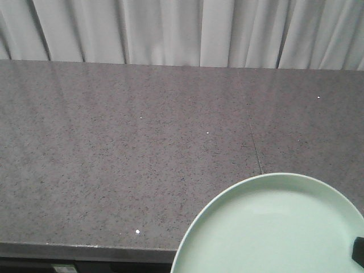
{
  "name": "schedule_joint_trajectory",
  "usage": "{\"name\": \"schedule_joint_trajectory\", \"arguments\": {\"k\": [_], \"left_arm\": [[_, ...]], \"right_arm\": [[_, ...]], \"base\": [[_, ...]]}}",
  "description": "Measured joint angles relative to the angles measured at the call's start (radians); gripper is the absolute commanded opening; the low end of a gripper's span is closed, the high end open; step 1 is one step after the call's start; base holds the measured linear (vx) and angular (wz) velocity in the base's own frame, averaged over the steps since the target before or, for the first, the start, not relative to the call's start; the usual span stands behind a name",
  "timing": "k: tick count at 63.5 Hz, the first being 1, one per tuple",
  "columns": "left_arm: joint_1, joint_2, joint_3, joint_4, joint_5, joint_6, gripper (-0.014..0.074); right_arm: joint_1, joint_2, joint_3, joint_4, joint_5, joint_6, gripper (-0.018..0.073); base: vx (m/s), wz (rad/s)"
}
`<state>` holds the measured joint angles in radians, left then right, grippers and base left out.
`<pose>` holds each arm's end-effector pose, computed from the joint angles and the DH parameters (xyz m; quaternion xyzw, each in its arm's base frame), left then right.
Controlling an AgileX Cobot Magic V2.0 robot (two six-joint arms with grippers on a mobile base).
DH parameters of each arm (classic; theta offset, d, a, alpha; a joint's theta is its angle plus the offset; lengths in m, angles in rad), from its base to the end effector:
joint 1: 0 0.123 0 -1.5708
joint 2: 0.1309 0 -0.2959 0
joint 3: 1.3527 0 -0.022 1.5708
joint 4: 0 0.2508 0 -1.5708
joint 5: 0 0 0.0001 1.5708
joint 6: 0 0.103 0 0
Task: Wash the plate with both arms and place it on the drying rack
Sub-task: 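Hold the plate in the right gripper while the base turns away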
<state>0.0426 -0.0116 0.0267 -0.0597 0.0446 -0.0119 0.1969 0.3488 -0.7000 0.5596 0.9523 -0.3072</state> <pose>0.0577 0.0022 0.2010 -0.0388 0.6962 -0.0113 0.7167 0.0300 0.0514 0.3468 -0.1829 0.8100 0.2479 0.4990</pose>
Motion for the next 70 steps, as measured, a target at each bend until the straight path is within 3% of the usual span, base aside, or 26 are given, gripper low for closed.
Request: {"name": "schedule_joint_trajectory", "arguments": {"k": [70], "left_arm": [[0.0, 0.0, 0.0, 0.0, 0.0, 0.0, -0.0006]], "right_arm": [[0.0, 0.0, 0.0, 0.0, 0.0, 0.0, -0.0001]], "base": [[-0.08, 0.34]]}}
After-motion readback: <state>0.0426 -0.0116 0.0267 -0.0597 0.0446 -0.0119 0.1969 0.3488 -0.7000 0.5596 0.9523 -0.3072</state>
